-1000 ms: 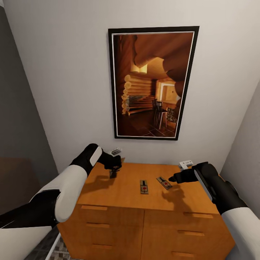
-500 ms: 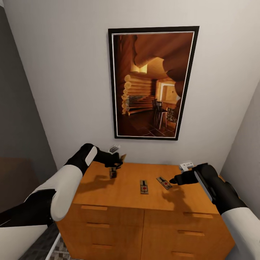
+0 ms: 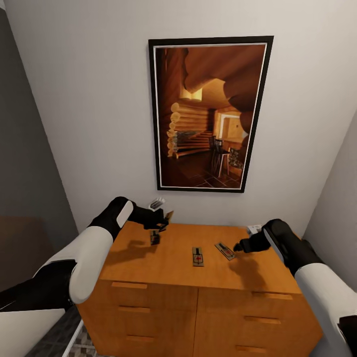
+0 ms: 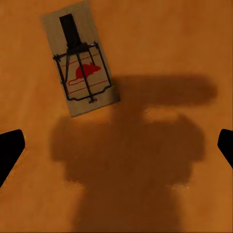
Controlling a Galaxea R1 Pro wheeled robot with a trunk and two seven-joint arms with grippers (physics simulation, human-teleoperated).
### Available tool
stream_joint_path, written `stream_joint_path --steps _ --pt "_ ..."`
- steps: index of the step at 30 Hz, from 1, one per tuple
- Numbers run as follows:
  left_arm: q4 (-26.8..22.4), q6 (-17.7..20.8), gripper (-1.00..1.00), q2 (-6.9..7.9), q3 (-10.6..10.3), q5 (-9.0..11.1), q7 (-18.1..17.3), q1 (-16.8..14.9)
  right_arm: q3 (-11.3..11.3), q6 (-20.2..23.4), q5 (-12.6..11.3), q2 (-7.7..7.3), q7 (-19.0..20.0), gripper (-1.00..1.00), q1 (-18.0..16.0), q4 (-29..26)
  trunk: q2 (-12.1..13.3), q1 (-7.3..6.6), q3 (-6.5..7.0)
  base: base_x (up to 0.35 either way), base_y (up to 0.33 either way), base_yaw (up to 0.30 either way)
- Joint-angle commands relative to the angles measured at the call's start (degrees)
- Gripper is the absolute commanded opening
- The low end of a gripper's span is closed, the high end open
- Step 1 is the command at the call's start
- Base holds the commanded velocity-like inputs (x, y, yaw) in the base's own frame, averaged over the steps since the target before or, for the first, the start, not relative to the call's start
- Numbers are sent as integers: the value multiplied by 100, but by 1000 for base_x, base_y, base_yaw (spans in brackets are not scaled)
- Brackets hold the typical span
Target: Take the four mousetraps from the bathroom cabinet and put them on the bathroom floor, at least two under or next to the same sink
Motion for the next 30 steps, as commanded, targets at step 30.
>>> stream_joint_path --steps 30 --pt "-5 32 -100 -21 24 -17 -73 -5 263 -768 115 676 18 100 -1224 2173 -8 2 -10 0 0 0"
